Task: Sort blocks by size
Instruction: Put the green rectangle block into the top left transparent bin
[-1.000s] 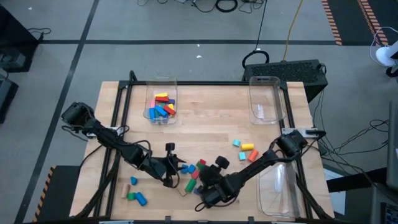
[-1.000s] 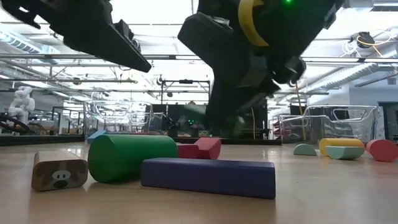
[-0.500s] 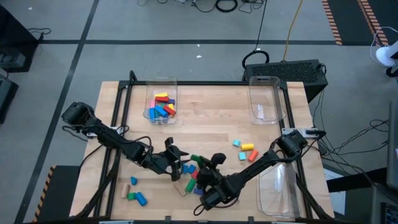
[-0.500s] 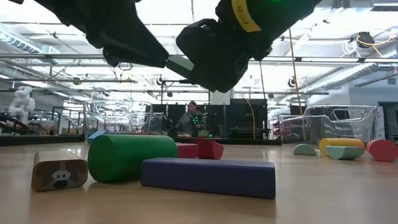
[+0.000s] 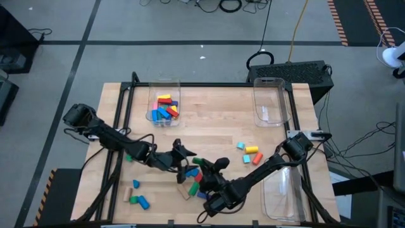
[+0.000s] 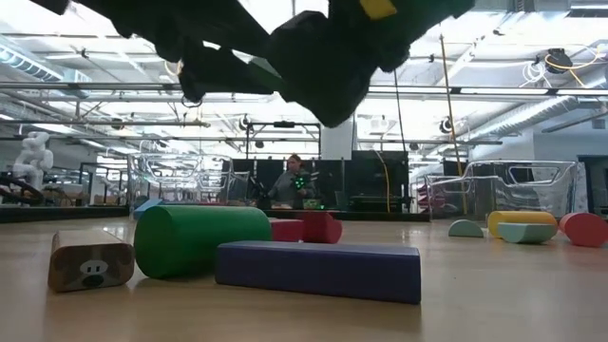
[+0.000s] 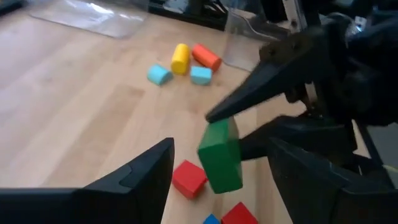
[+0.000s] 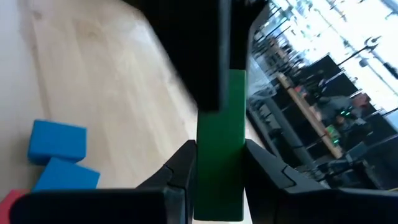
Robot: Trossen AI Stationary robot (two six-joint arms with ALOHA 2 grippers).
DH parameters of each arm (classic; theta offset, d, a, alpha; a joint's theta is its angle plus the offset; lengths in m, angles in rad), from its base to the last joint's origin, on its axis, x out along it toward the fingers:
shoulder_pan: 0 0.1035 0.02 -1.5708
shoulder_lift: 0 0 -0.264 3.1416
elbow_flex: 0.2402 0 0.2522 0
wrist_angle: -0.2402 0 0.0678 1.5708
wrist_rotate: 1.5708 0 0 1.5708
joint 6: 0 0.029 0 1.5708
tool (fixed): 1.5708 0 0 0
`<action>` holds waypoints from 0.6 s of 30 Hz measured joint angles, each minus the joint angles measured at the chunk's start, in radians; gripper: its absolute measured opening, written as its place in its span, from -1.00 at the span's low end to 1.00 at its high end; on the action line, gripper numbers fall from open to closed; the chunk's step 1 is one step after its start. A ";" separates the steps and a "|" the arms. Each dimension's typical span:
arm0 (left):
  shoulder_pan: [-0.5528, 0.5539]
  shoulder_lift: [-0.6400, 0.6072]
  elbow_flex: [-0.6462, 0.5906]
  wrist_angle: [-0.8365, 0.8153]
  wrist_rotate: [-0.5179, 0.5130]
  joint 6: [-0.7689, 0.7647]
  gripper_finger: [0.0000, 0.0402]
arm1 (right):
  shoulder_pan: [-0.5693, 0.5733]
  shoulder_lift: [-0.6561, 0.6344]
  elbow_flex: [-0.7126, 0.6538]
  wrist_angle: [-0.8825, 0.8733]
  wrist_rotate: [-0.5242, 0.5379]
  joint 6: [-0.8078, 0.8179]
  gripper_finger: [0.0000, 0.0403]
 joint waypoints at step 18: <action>0.049 0.000 0.000 0.082 0.145 -0.026 -0.31 | 0.027 0.000 0.000 0.085 0.115 -0.132 -0.60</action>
